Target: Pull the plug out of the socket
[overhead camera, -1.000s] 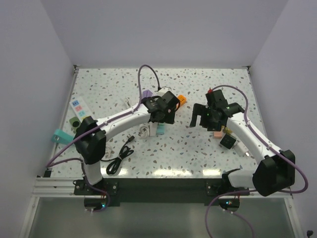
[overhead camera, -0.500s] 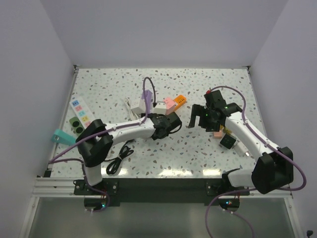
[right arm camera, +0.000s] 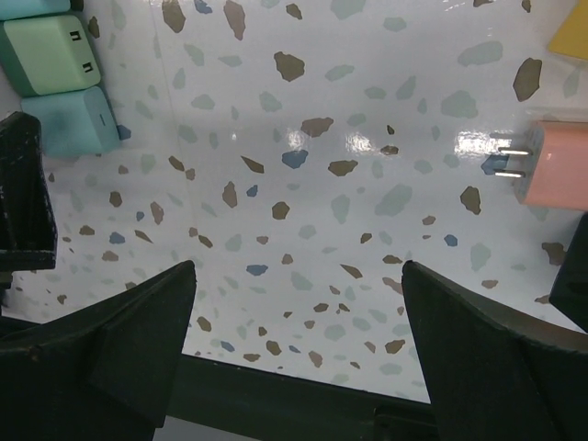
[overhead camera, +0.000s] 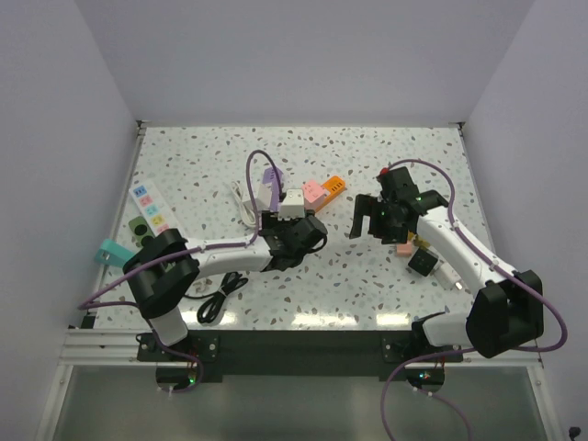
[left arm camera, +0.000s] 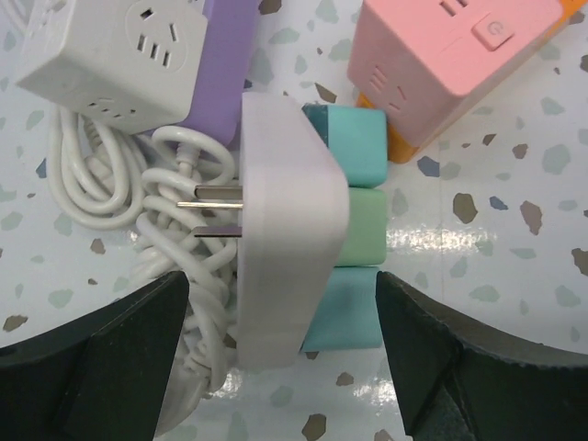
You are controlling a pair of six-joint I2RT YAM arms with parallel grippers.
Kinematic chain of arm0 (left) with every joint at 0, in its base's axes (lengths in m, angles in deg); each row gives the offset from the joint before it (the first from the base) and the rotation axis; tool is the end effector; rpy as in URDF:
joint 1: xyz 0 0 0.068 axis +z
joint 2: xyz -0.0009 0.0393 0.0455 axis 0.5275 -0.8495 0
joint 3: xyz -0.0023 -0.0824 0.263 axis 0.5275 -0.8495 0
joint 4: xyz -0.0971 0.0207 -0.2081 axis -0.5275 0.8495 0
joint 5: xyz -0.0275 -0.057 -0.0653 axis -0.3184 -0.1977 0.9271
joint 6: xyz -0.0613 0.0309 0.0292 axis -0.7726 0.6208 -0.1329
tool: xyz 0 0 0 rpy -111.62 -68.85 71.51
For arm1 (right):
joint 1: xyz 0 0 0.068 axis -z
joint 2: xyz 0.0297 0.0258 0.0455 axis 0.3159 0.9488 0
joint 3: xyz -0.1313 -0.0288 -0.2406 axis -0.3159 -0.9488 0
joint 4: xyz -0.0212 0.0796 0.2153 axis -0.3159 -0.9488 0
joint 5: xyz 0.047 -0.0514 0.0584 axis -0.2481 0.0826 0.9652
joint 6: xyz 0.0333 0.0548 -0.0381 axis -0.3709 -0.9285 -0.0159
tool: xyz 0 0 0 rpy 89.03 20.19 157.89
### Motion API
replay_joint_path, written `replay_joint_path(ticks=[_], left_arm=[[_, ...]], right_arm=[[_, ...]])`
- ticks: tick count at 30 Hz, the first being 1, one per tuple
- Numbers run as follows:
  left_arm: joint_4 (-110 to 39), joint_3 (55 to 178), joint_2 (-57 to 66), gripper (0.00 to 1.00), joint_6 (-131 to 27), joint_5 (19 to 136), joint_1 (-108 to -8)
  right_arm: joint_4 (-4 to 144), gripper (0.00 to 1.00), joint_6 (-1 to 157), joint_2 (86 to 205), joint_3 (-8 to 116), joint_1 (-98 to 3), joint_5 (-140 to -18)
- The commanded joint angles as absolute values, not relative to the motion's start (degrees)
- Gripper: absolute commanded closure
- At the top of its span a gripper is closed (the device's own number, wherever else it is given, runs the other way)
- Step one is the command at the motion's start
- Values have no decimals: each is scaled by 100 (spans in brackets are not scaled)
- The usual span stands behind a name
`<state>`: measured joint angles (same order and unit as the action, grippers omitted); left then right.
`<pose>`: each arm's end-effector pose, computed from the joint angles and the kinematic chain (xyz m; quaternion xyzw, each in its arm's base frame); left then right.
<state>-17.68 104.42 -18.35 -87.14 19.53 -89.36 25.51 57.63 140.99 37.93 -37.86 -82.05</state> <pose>0.2171 -0.2522 0.1988 -0.0466 0.8719 0.0259 0.4867 0.2261 0.0849 0.2477 0.0573 0.9687 0.1294 0.2038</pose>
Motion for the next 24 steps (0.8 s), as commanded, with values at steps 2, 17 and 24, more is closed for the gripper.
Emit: replay_joint_path(ticks=[2,17,24], left_arm=[[-3640,10165,-1719,15,-7819,1833,-8985],[-3626,10078,-2299,51,-7845,1790,-8915],[-3556,9893,-1685,93,-8020,2140,-8906]], right_arm=[[2701,3,5918,14119,3837,-3784,-8011],[3044,7,6059,13987,3784,-3784,-7361],[3132,7,6068,13961,3714,-3784,-7044]])
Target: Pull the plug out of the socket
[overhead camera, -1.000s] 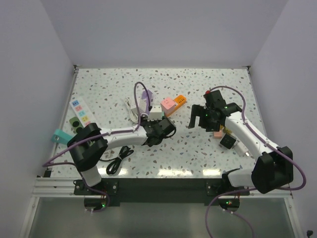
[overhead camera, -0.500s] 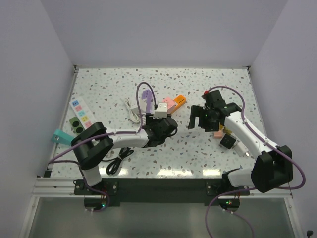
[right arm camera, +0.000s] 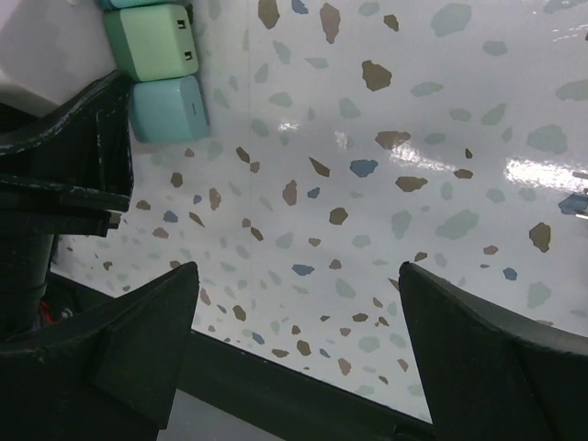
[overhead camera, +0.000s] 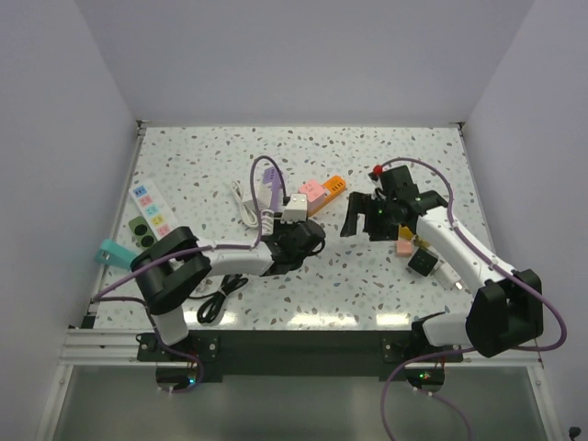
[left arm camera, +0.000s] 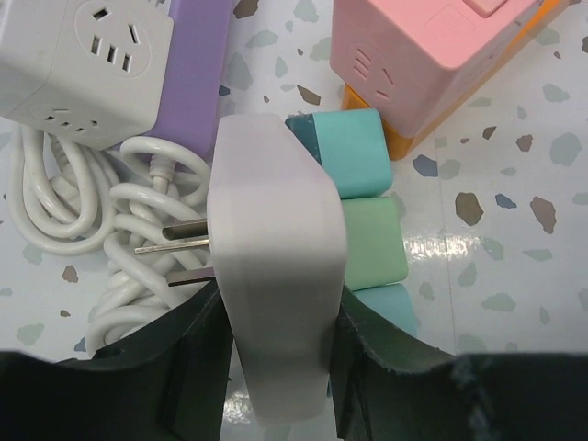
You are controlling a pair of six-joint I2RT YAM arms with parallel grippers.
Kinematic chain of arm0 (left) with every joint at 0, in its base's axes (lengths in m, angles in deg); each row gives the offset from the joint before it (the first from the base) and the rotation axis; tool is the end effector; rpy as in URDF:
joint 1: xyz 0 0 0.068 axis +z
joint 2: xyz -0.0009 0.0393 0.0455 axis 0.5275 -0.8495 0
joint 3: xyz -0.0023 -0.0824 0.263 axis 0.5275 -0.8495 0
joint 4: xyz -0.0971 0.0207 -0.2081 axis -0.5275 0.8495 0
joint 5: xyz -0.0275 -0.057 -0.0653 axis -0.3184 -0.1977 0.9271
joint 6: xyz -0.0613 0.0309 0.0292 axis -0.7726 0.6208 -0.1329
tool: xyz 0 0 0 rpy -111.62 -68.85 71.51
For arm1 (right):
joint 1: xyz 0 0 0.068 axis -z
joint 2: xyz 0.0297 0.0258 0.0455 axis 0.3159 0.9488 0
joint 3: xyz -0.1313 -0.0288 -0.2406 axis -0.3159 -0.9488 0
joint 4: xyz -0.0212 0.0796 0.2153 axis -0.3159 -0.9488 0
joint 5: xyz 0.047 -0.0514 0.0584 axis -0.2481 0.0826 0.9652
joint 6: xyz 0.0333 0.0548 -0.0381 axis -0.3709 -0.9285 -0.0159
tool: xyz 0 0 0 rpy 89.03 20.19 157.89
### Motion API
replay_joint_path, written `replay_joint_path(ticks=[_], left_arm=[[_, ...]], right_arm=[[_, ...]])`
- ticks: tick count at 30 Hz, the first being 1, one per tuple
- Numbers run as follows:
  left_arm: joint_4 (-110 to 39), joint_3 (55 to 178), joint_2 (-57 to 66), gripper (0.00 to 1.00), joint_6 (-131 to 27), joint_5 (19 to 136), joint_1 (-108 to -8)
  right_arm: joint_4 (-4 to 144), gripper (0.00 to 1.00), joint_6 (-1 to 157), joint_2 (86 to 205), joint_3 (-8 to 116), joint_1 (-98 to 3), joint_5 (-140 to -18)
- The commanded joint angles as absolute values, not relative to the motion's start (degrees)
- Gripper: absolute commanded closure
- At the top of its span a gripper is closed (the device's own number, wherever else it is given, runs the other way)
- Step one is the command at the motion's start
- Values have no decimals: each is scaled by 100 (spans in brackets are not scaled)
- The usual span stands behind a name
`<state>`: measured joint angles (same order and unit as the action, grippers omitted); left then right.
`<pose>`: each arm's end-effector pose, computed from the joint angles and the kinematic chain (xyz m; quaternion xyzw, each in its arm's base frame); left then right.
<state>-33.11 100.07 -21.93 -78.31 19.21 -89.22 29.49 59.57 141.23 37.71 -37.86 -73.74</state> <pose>0.2255 -0.2633 0.1784 -0.0105 0.8567 0.0182 0.5155 0.2303 0.0959 0.2514 0.0197 0.9576 0.2008 0.2057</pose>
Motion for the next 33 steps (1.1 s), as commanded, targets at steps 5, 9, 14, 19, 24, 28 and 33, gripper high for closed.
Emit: replay_joint_path(ticks=[5,9,14,19,24,28,33], left_arm=[[-4258,9244,-351,100,-8196,3455,-8792],[-4680,8821,258,100,-8591,4161,-8686],[-4839,8513,540,100,-8663,4488,-8598],[-4761,8425,557,100,-8689,4462,-8598],[-4655,8477,628,100,-8733,4146,-8598],[-4541,8609,601,100,-8803,3943,-8615],[-4452,8688,531,100,-8882,3776,-8677]], right_arm=[[3842,4,5657,13829,3249,-3793,-5913],[4853,2,4909,13732,2704,-3793,-5121],[5813,3,4249,13627,2281,-3793,-4689],[6461,5,3600,13565,2132,-3801,-4294],[5823,10,3694,13661,2298,-3933,-4574],[5514,14,3564,13811,2308,-4082,-4837],[6006,16,2983,13951,2211,-4407,-5083]])
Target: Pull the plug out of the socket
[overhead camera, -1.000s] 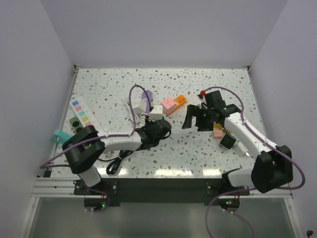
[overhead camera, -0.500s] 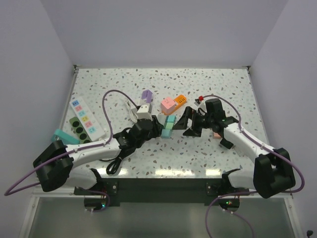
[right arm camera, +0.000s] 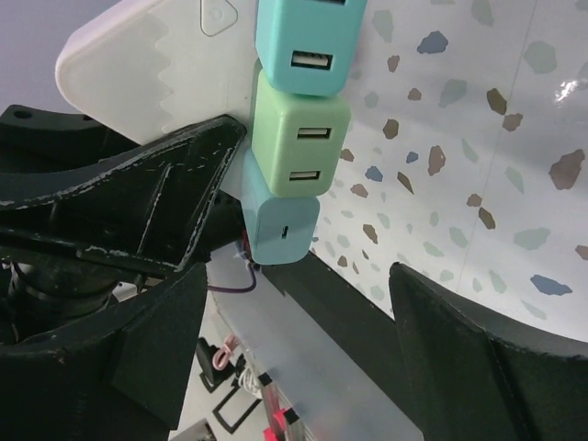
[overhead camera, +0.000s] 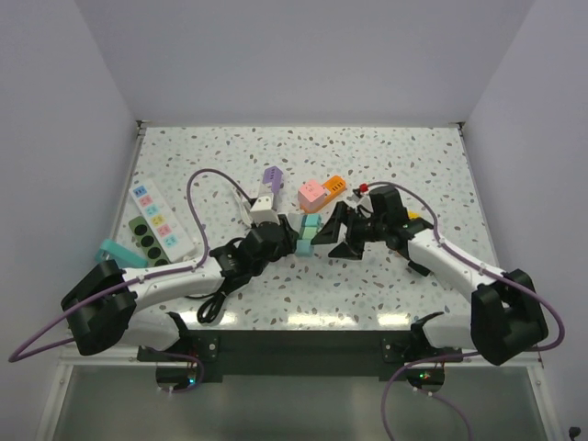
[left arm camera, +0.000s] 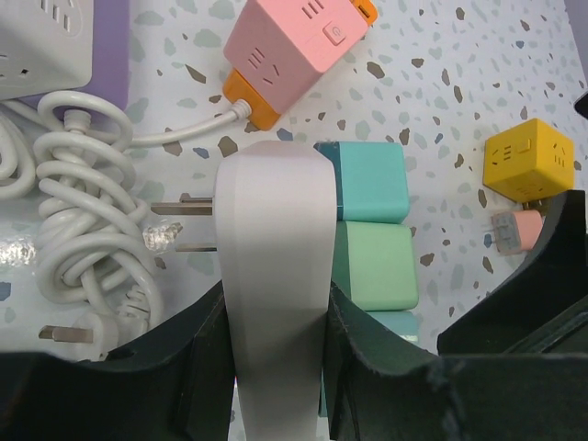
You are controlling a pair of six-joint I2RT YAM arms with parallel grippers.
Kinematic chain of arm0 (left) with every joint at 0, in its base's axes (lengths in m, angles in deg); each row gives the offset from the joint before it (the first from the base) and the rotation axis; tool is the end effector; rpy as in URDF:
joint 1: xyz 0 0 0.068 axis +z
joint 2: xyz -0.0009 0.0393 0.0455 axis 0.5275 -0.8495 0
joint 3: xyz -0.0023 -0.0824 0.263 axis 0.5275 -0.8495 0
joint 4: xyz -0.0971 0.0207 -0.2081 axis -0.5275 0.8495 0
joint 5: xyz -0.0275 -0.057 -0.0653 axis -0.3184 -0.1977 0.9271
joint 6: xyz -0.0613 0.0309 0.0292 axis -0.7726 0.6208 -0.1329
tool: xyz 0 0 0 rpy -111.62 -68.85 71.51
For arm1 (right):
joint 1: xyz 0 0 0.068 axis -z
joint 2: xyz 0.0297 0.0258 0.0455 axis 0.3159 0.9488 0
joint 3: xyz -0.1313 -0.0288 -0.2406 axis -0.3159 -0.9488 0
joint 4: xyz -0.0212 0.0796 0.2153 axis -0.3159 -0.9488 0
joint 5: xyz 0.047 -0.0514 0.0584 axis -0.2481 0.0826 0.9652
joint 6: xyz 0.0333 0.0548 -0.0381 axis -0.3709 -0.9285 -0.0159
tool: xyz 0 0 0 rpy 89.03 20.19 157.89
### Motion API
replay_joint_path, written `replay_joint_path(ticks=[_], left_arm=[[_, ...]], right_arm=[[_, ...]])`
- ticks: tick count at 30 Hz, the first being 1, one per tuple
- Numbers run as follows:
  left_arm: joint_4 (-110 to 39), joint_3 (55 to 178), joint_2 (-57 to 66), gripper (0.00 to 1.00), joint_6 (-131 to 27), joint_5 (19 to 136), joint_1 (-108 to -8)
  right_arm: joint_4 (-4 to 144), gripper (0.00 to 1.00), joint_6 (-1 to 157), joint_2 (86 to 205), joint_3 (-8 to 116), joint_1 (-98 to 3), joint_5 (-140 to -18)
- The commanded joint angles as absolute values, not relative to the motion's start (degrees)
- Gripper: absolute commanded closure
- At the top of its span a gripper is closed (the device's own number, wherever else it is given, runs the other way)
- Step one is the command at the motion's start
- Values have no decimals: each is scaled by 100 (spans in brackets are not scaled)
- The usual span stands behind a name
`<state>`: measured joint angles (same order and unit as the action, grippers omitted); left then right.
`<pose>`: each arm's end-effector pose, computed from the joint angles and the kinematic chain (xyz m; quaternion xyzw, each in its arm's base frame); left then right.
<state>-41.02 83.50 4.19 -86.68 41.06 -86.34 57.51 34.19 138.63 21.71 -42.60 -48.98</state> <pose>0.1827 -0.2053 0.2294 -0.0620 0.8436 -0.2435 0.4745 0.2112 0.1366 0.2269 0.0787 0.8778 0.4592 0.1118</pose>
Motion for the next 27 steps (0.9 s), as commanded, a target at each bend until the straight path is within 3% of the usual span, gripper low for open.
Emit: replay_joint_path(ticks=[1,11,14,15,16,21,27], left_arm=[[-4452,8688,531,100,-8908,3767,-8686],[-4479,8811,505,100,-9040,3679,-8765],[-4444,8820,470,100,-9093,3662,-8774],[-4331,8803,478,100,-9119,3601,-8774],[-4269,8794,496,100,-9154,3452,-8774],[-4013,8636,478,100,-9146,2977,-8678],[-4241,8337,417,100,-9067,3196,-8176]], right_arm=[[6102,17,2861,13995,2220,-4460,-5136],[7060,44,2043,14646,2255,-5049,-5672],[7061,68,1998,14708,2342,-5111,-5900],[7035,89,1990,14681,2317,-5120,-5936],[6956,98,1998,14646,2299,-5120,-5997],[6613,100,2025,14032,1817,-5085,-6033],[6578,100,2060,12908,921,-4453,-5666]])
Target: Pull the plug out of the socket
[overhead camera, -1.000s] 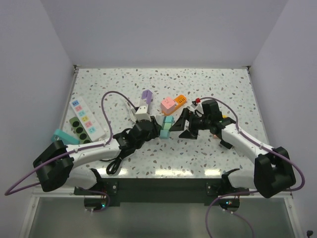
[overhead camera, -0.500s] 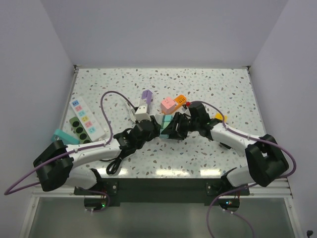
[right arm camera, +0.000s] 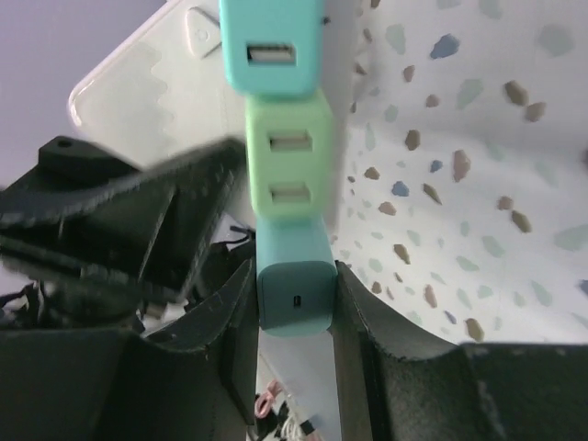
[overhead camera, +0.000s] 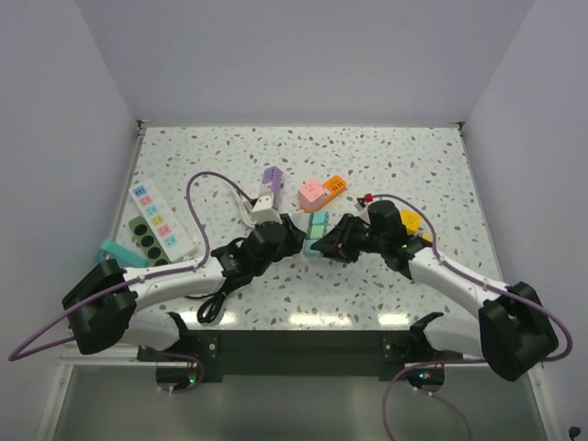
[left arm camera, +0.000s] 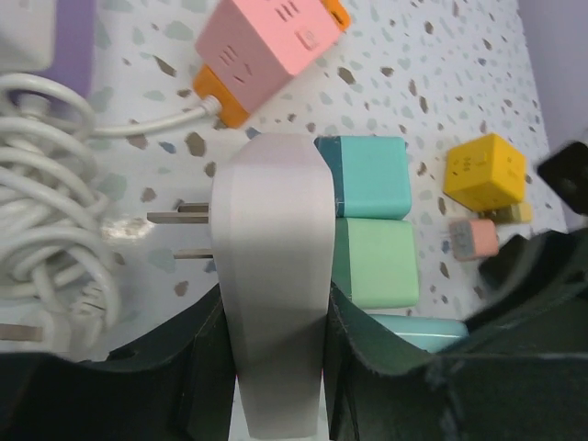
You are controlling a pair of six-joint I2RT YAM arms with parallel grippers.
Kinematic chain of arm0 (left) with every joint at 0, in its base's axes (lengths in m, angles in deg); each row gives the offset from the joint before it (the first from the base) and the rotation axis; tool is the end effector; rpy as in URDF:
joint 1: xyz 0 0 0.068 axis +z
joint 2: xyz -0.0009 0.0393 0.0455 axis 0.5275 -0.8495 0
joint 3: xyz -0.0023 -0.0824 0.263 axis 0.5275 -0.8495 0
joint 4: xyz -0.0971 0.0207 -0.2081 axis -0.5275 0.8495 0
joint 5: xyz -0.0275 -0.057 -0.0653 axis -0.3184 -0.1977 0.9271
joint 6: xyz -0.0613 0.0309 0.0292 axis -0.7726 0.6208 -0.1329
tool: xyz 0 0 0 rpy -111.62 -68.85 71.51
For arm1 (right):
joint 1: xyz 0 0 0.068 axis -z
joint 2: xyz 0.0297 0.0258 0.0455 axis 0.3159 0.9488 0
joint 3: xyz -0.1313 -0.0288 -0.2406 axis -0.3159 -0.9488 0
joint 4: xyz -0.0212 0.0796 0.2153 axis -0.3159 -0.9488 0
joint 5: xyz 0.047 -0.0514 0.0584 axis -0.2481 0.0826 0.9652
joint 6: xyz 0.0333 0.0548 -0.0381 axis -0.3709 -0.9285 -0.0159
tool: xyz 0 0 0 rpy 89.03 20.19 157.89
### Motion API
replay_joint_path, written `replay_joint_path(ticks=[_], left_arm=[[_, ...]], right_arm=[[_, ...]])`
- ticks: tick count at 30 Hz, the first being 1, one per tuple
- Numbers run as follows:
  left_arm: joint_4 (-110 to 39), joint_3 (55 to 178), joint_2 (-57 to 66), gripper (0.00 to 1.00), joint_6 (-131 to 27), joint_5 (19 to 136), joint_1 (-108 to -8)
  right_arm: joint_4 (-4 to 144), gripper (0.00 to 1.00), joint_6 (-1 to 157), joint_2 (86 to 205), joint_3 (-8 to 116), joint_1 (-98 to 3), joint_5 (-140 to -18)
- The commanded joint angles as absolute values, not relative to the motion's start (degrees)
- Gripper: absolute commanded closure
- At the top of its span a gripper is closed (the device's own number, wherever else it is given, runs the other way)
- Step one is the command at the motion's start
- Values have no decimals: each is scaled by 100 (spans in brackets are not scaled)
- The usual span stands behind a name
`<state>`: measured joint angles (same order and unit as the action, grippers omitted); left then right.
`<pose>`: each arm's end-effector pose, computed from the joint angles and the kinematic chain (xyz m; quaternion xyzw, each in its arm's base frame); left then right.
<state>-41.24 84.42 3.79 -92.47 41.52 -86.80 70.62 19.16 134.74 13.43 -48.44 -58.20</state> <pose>0.1827 -0.2099 0.2331 -0.1006 0.8375 -0.2762 0.4607 0.1955 0.1472 0.2166 0.1581 0.8549 0.4751 0.1361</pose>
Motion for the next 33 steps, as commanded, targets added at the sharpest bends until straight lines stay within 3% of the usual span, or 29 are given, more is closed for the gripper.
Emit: replay_joint_path(ticks=[1,9,12,16,22,23,25,26,28,29,33], left_arm=[[-4250,8328,434,100,-9049,3231,-8133],[-4320,8407,443,100,-8935,3301,-8115],[-4329,8451,583,100,-8935,3424,-8123],[-4338,8521,742,100,-8830,3731,-8123],[-4233,8469,909,100,-8794,3899,-8132],[-4233,8443,909,100,-8794,3934,-8132],[-4233,8407,883,100,-8794,4013,-8132],[-4215,8407,865,100,-8794,4039,-8132],[-4233,8372,848,100,-8794,4127,-8141],[-4233,8355,839,100,-8777,4145,-8141],[-4303,8337,760,100,-8724,4277,-8141]], right_arm=[[6465,100,2199,12801,893,-4165,-5568],[5025,100,3359,12800,1532,-3521,-5311],[4139,100,3780,12932,1928,-3267,-6398],[3160,100,4116,13555,2509,-2941,-9057],[2772,98,4503,14513,3282,-2764,-10110],[2763,84,4555,14619,3396,-2764,-10137],[2754,72,4635,14865,3467,-2738,-10111],[2789,58,4661,14874,3468,-2738,-10059],[2877,44,4767,14700,3450,-2738,-9778],[2886,33,4793,14586,3441,-2738,-9690],[2659,12,5004,14023,3573,-2782,-9154]])
